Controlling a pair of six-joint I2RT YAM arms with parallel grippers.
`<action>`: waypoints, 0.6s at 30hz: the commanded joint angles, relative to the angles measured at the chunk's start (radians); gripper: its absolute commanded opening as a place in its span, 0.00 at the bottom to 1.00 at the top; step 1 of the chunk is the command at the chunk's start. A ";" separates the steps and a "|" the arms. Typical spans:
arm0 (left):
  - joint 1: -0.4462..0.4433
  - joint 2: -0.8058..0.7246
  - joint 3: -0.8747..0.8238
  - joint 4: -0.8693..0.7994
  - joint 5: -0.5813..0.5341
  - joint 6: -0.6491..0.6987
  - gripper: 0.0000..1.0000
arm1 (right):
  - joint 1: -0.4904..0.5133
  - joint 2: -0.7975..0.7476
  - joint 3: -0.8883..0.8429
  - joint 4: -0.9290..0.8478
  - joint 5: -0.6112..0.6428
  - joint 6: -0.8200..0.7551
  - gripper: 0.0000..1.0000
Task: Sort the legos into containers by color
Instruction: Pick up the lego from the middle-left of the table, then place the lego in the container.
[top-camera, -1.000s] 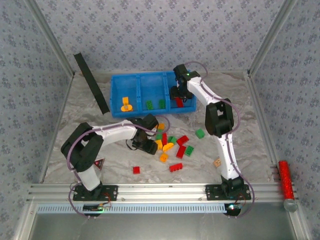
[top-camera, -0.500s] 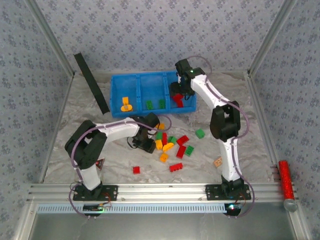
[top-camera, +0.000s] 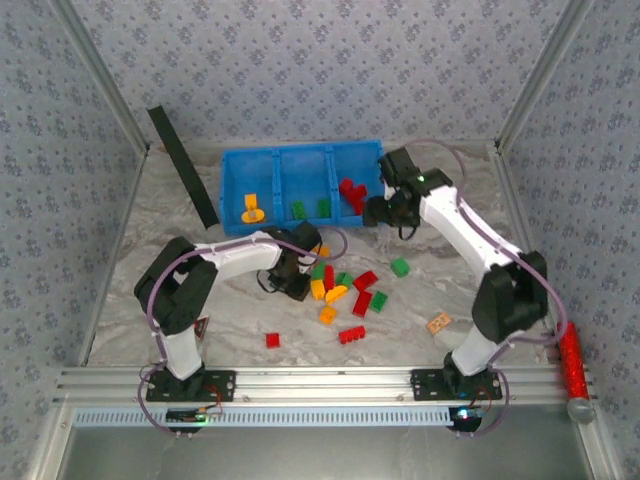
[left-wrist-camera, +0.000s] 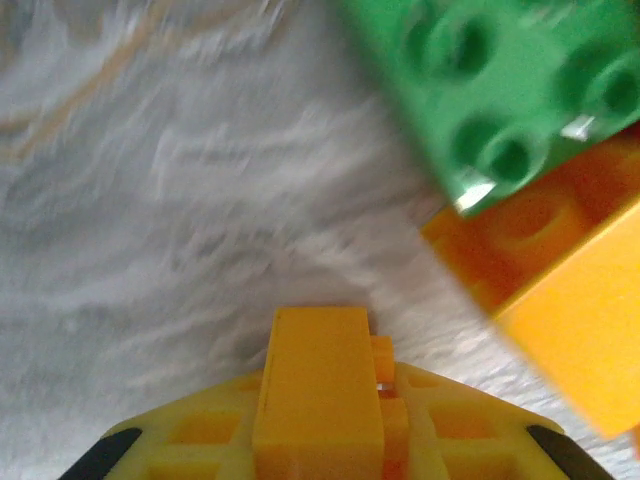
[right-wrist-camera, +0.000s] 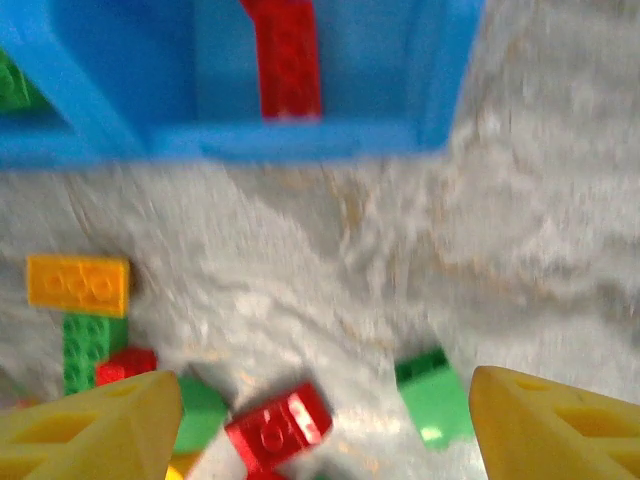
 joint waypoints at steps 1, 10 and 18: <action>0.028 -0.031 0.047 0.056 0.048 0.036 0.23 | 0.039 -0.119 -0.151 -0.001 -0.036 0.086 0.78; 0.196 -0.173 0.180 -0.064 0.047 0.082 0.22 | 0.219 -0.306 -0.472 0.086 -0.064 0.320 0.78; 0.336 -0.152 0.314 -0.078 -0.045 0.093 0.22 | 0.339 -0.323 -0.533 0.094 -0.019 0.472 0.78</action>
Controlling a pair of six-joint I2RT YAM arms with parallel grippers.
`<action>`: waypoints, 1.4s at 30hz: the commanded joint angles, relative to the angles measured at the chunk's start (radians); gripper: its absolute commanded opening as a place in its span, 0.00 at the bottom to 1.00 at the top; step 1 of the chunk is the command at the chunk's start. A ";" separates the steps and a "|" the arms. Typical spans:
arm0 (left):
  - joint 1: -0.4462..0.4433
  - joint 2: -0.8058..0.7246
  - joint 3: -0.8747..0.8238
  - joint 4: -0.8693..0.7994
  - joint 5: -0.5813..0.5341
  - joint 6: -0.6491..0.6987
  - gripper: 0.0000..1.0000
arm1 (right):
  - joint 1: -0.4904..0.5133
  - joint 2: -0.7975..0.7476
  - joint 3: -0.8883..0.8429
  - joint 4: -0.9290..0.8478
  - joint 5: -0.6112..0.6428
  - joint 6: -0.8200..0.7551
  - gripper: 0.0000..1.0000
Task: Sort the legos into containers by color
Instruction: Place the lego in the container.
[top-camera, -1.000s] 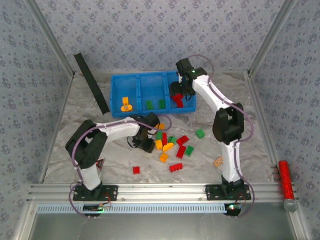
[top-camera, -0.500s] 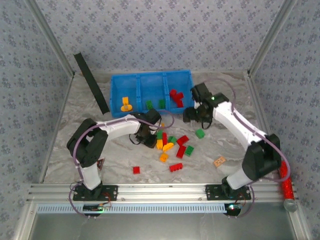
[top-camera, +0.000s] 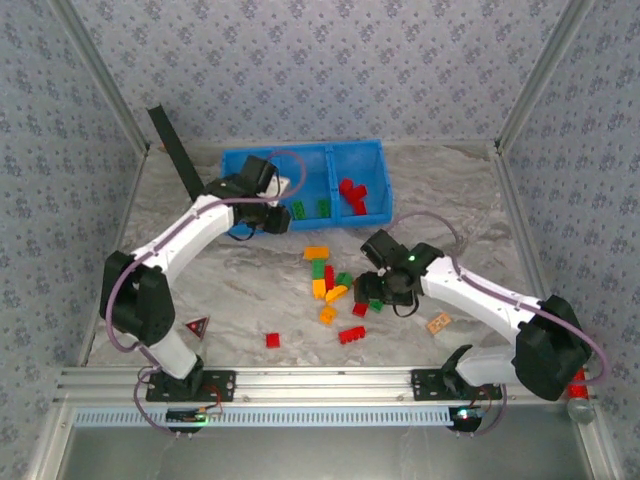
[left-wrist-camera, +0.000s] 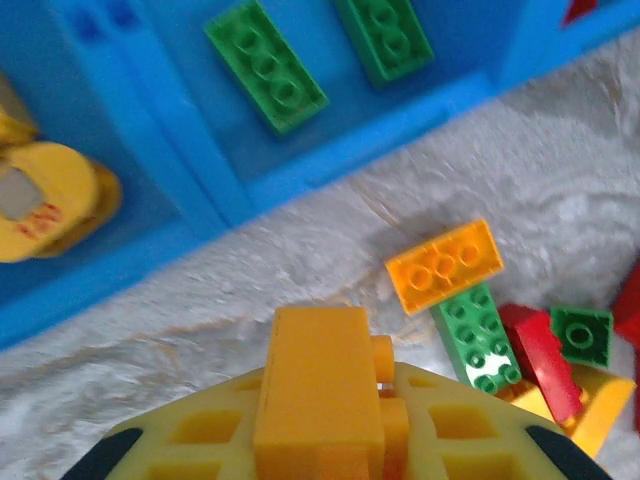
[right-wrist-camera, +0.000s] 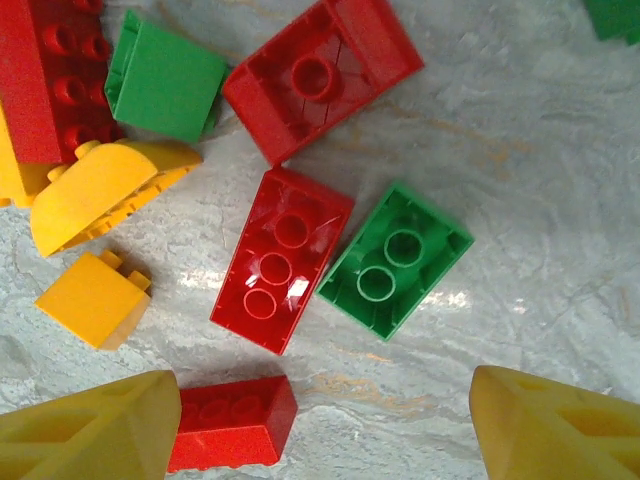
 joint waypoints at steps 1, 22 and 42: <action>0.050 0.022 0.058 -0.038 -0.057 0.011 0.22 | 0.026 -0.026 -0.017 0.011 0.036 0.103 0.78; 0.232 0.417 0.349 -0.067 -0.056 -0.042 0.21 | 0.192 0.033 -0.055 0.043 -0.034 0.363 0.74; 0.246 0.526 0.411 -0.066 -0.093 -0.046 0.29 | 0.302 0.022 -0.135 0.058 -0.134 0.757 0.81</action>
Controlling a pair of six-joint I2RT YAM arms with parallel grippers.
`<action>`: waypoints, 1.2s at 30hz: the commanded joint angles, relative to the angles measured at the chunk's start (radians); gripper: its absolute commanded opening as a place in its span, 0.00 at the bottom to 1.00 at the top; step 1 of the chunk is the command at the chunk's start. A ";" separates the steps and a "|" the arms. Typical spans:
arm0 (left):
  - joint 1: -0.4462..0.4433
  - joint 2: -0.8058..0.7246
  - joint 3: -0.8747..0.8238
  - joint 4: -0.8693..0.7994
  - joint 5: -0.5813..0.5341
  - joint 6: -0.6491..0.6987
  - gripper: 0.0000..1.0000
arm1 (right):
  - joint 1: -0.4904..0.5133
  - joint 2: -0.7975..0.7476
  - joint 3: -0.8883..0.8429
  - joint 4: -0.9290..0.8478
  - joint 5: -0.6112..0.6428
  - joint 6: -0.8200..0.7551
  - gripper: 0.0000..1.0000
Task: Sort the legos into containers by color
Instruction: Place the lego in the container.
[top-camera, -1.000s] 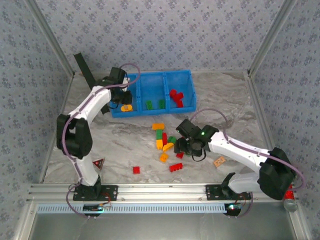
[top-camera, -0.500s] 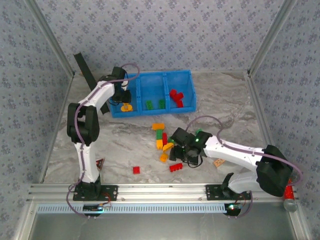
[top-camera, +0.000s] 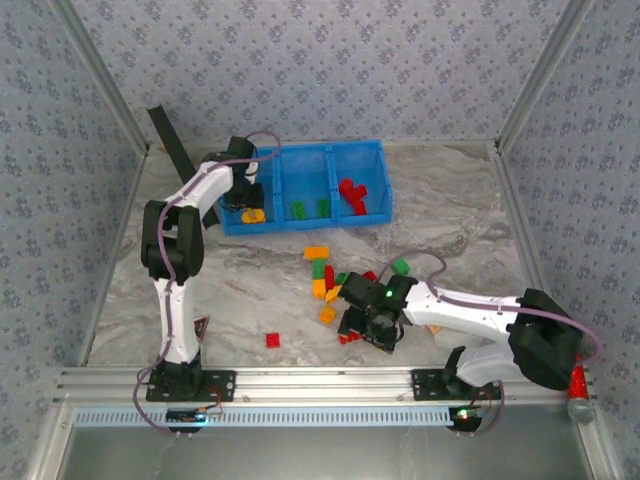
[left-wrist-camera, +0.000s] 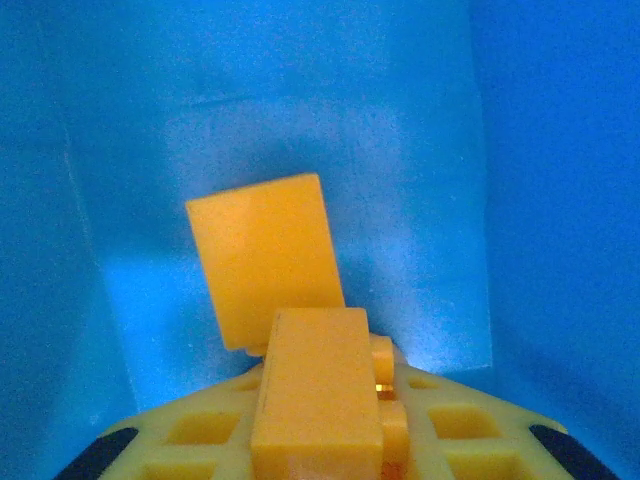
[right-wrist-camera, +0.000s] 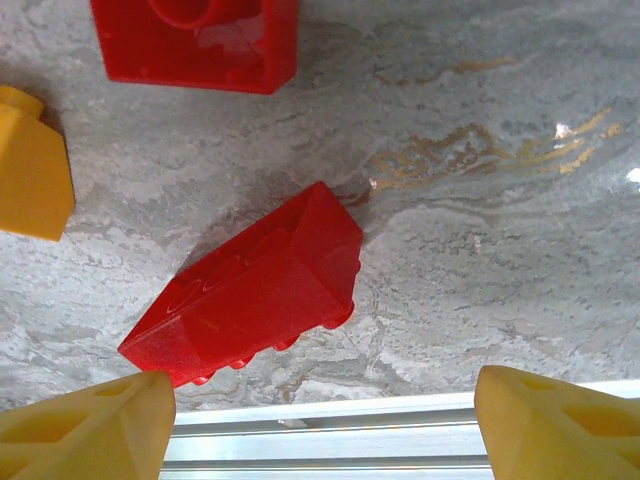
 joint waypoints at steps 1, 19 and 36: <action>0.009 0.022 0.041 -0.015 -0.026 0.002 0.29 | 0.006 -0.023 -0.017 -0.004 -0.004 0.139 0.81; 0.010 0.131 0.162 -0.006 -0.016 0.026 0.55 | 0.181 -0.018 0.014 0.031 0.357 0.681 0.77; 0.012 -0.030 0.162 -0.013 0.068 0.028 0.67 | 0.169 0.103 -0.002 0.143 0.373 0.701 0.62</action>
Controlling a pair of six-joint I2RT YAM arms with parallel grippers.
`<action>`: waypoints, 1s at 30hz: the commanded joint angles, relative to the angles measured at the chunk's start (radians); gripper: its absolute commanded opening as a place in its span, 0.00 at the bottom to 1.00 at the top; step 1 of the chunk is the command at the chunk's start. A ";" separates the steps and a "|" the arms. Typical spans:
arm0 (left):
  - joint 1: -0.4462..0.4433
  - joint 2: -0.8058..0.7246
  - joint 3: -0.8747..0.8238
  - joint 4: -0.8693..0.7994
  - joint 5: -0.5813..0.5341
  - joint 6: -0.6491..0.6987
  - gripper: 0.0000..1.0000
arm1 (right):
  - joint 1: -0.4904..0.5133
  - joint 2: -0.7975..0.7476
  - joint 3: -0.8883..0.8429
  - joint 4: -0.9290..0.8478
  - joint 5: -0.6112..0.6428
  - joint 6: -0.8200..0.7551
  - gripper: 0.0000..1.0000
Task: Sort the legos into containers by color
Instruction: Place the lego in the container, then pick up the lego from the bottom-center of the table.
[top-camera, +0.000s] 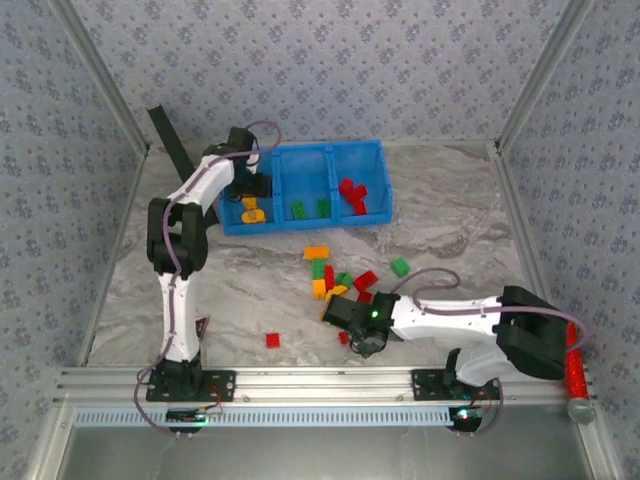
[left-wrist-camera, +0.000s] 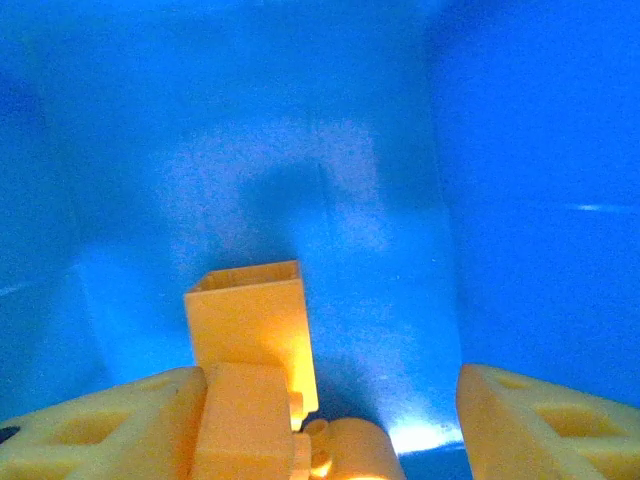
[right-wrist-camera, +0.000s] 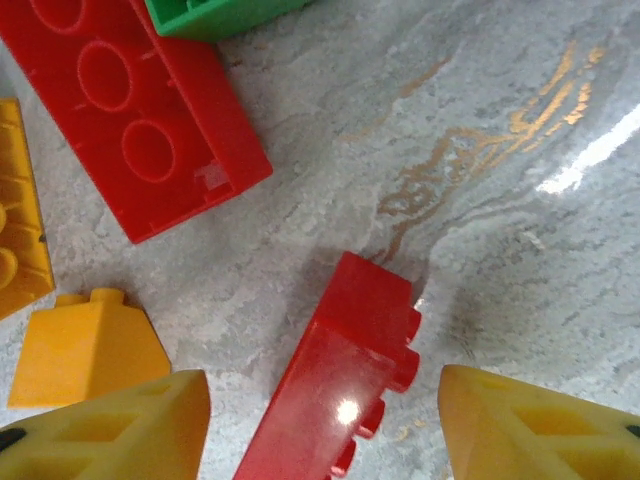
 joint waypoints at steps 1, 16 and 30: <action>0.005 -0.101 0.024 -0.016 0.054 0.002 0.68 | -0.011 0.037 0.006 0.023 0.028 0.023 0.60; 0.005 -0.358 -0.103 -0.065 0.133 0.008 0.69 | -0.055 0.037 -0.026 0.026 -0.009 -0.112 0.29; -0.071 -0.845 -0.621 -0.045 0.178 -0.003 0.70 | -0.378 -0.240 0.202 -0.316 -0.009 -0.946 0.26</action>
